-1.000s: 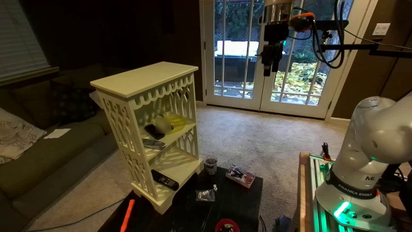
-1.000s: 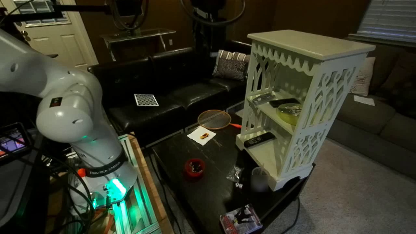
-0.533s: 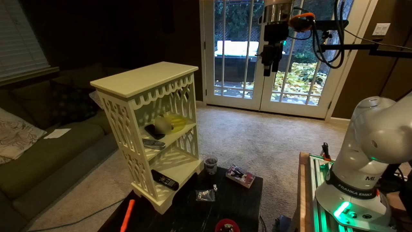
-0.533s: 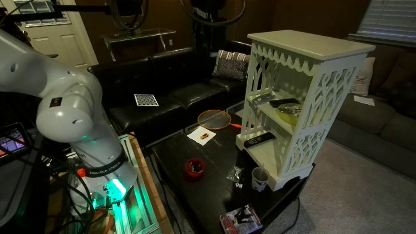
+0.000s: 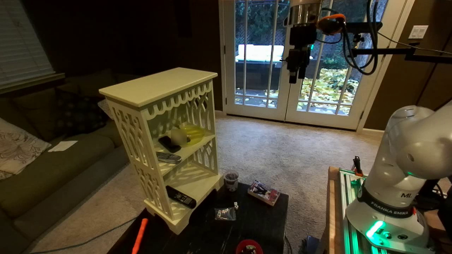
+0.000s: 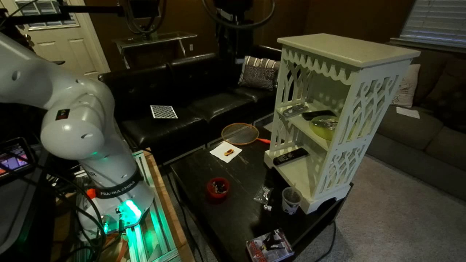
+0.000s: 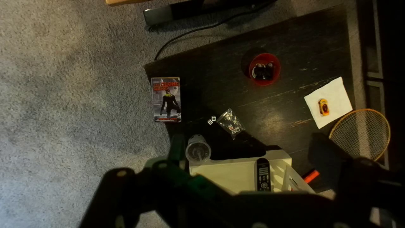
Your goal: Remove the grey remote from the shelf
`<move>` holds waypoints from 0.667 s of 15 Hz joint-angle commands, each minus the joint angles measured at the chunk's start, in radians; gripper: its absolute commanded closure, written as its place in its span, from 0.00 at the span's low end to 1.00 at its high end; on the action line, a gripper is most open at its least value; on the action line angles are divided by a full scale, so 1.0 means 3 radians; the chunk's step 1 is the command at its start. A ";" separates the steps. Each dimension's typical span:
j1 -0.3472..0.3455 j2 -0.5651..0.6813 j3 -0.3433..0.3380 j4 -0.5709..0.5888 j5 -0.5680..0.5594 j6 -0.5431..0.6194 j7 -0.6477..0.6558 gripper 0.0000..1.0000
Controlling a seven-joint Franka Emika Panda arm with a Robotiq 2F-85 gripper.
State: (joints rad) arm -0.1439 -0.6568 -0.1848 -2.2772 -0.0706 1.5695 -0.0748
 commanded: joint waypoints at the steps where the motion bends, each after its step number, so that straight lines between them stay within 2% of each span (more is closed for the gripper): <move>1: -0.0008 0.0006 0.0005 0.0012 0.0004 -0.0010 -0.0005 0.00; 7: -0.0008 0.0006 0.0005 0.0012 0.0004 -0.0010 -0.0005 0.00; 10: 0.0011 0.0105 0.0051 -0.0098 0.0062 0.0211 0.0125 0.00</move>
State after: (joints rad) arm -0.1442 -0.6532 -0.1839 -2.2784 -0.0705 1.5766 -0.0667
